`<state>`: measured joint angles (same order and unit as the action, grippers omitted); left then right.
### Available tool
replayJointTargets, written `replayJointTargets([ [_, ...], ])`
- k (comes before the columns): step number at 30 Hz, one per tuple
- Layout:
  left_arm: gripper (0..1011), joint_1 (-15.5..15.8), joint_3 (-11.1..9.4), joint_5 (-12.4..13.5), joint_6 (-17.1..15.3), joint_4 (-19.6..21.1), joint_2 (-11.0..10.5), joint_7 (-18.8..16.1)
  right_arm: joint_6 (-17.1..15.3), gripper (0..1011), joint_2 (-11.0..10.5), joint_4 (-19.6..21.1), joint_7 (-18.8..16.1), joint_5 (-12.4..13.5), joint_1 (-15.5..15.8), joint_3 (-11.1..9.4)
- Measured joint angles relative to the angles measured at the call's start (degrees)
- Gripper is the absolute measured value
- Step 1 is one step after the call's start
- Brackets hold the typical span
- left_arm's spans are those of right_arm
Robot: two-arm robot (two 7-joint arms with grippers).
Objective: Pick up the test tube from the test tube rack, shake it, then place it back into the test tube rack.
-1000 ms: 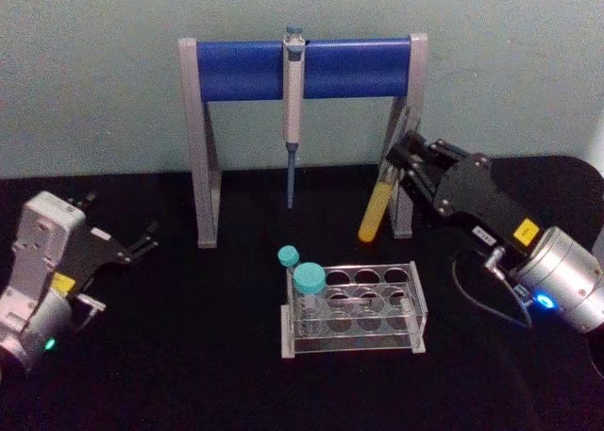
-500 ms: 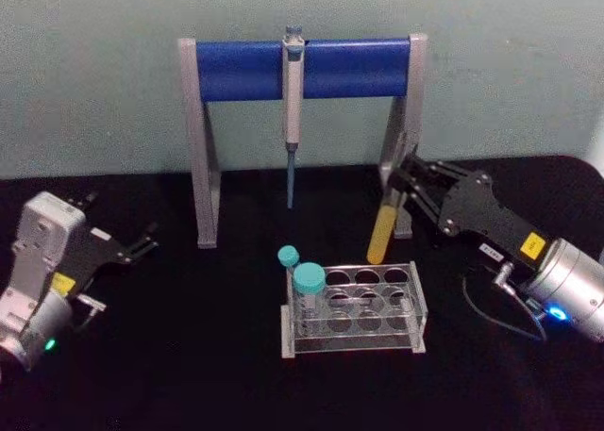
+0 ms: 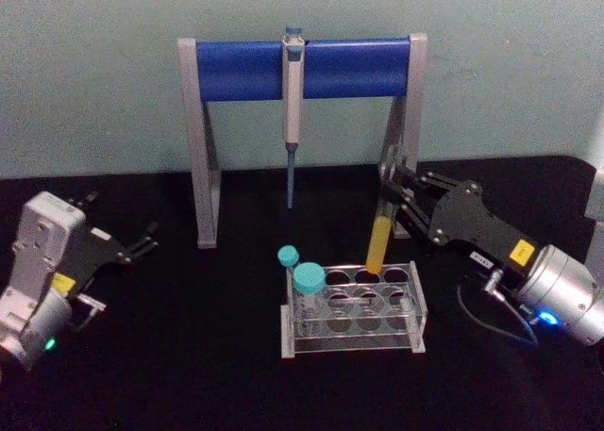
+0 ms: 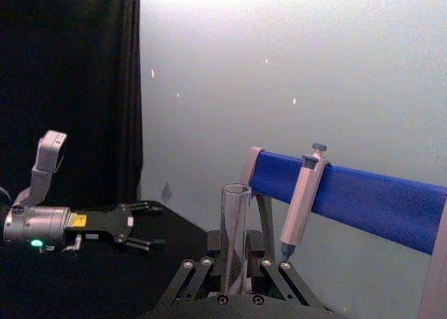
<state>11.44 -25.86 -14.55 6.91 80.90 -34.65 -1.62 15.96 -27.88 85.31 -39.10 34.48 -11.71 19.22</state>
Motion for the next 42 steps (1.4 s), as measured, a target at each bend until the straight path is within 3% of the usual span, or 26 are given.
replayJointTargets([
  [42, 1001, 0.0, 0.0, 0.0, 0.0, 0.0, 0.0, 0.0, -1.1, 228, 2.1, -7.3, -0.4, -2.1, -3.3, 2.7],
])
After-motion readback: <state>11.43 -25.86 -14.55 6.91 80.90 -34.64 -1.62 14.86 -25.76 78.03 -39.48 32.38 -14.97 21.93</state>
